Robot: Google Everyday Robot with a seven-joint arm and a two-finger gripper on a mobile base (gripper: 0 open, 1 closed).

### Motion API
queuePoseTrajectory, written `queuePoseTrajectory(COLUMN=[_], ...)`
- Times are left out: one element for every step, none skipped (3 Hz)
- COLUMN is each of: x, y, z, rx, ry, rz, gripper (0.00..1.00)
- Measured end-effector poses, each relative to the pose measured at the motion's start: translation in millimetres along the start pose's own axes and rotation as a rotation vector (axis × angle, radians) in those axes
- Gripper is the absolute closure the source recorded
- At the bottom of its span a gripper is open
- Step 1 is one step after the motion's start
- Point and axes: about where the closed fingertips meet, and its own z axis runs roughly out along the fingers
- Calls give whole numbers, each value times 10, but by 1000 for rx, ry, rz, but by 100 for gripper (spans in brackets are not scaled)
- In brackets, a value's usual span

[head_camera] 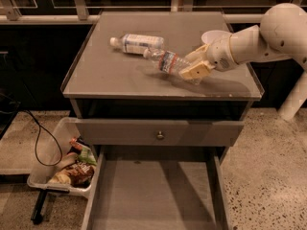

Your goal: Pick water bottle from middle drawer and place on counter

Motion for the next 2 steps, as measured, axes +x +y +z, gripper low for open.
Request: queuePoseTrajectory(x=[0,0], y=[0,0], z=[0,1], rx=[0,0], ry=[0,0], rz=[0,0], gripper=[11,0])
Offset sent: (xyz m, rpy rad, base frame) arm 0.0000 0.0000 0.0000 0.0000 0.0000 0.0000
